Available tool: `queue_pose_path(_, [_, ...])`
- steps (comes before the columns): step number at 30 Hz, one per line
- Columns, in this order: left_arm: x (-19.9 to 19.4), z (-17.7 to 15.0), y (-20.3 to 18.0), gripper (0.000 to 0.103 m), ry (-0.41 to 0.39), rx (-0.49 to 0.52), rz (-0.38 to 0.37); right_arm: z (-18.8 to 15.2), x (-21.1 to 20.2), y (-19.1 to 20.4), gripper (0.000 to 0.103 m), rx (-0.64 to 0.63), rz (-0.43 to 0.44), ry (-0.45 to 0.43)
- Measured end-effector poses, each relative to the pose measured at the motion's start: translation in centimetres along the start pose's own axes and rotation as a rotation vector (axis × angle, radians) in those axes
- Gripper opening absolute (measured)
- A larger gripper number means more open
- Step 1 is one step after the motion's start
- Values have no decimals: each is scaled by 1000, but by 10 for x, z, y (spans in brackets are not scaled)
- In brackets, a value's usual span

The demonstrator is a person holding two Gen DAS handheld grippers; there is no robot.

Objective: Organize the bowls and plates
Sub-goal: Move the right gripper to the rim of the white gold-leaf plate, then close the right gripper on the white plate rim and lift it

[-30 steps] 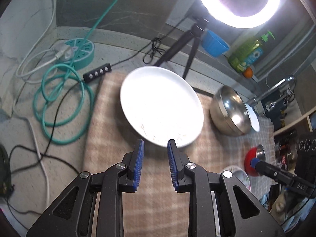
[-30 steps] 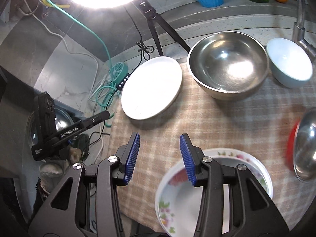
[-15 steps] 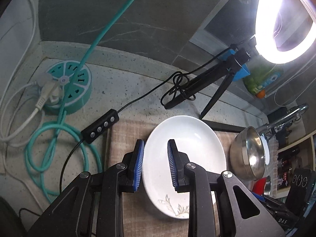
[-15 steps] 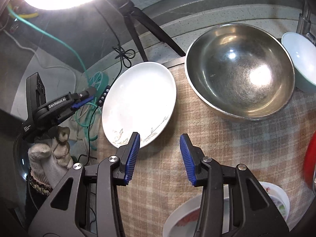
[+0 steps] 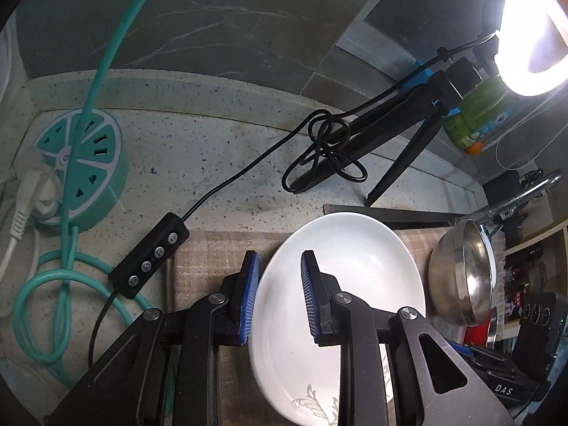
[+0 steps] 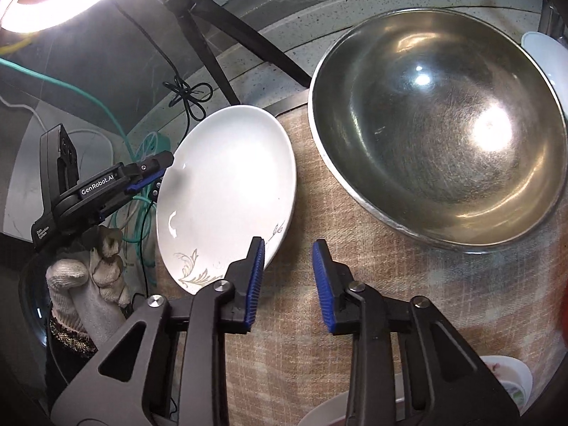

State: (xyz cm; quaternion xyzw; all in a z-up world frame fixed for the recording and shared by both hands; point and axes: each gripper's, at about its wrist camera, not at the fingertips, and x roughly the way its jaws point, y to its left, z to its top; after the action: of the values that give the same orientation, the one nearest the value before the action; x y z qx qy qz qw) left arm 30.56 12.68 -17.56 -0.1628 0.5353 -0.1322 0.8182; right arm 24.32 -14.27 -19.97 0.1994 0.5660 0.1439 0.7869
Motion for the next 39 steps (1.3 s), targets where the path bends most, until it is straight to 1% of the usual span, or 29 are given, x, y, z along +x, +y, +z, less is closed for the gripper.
queue_pose_path(5, [5,1,3,21,14,-7,-15,0,5,3,23,-7,-8,9])
queue_pose_path(7, [7,1,3,17,16,-6,-14,1,6,4,22,-12,-10,12])
queue_pose_path(8, [7,0,4,17,16,-7,-13,2,6,6,20,-18,-13,11])
queue_pose_path(10, [8,1,7,11,17,-21,-9,2,8,8,16,-25,-14,11])
queue_pose_path(13, [8,1,11,11,20,-36,-29,4,12,10,14,-21,-12,14])
queue_pose_path(19, [8,1,9,11,17,-22,-16,8,21,8,10,-17,-26,23])
queue_pose_path(29, [7,-1,10,11,6,-47,-15,6,22,10,10,-29,-34,39])
queue_pose_path(34, [2,-8,10,11,8,-50,-16,2,21,8,10,-10,-14,65])
queue_pose_path(39, [-6,-21,16,11,1,-84,-15,-6,21,12,10,-24,-2,91])
